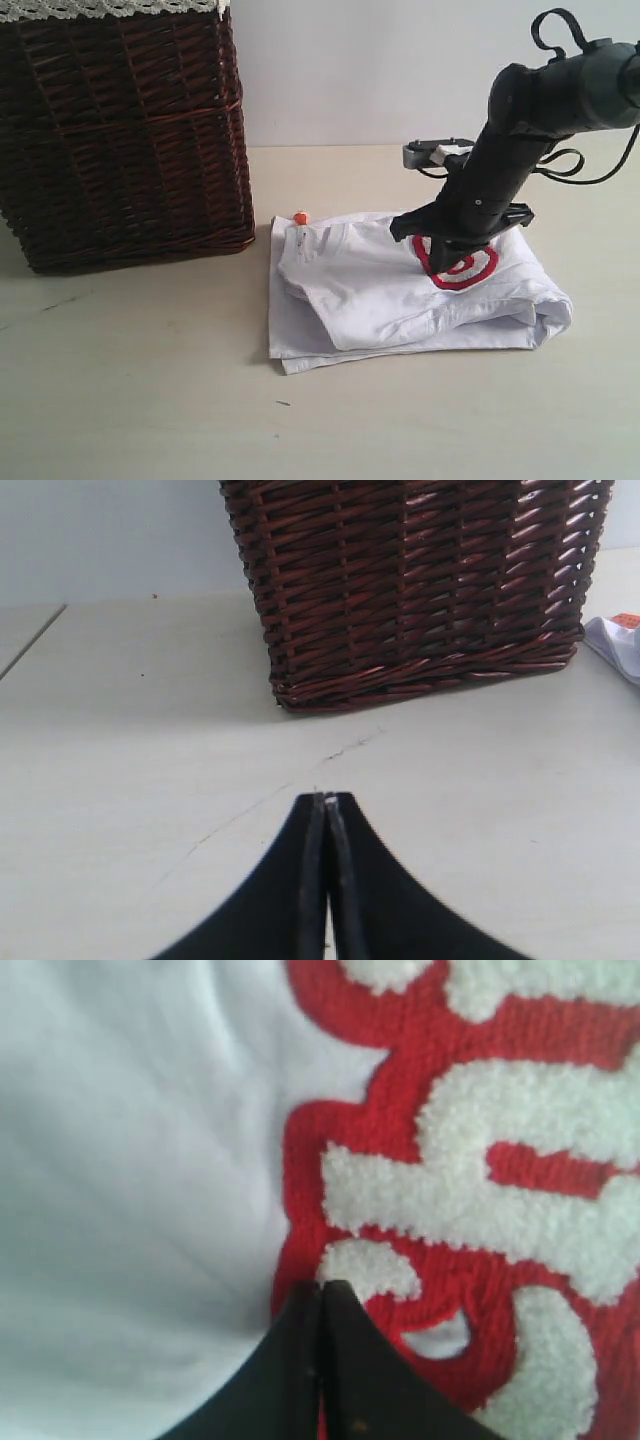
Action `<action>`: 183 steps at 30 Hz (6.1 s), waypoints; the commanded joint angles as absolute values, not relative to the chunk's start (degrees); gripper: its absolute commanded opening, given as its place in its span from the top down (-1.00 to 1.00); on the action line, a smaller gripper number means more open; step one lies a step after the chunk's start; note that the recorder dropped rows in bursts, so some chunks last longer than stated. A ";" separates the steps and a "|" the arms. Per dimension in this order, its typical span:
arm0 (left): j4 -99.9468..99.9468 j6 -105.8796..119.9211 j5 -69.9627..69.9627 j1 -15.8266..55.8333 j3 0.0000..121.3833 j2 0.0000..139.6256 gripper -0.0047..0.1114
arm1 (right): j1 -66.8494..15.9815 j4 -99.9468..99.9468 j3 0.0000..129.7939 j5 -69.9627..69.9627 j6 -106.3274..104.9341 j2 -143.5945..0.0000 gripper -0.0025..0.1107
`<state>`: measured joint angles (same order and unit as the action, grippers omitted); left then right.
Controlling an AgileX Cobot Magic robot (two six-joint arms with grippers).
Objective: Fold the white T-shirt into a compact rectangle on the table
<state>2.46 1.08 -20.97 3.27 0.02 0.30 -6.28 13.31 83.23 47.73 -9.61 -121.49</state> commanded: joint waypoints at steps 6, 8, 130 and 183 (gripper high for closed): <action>2.50 1.29 -20.53 3.06 0.00 0.00 0.90 | -6.30 15.00 82.20 45.64 -10.00 -104.43 0.96; 2.50 1.29 -20.53 3.06 0.00 0.00 0.90 | -6.30 15.08 79.43 41.98 -9.56 -98.51 0.96; 2.50 1.29 -20.53 3.06 0.00 0.00 0.90 | 8.26 -6.72 0.00 15.25 7.21 0.00 0.96; 2.50 1.29 -20.53 3.06 0.00 0.00 0.90 | 8.26 -6.03 0.00 15.25 7.33 0.00 0.96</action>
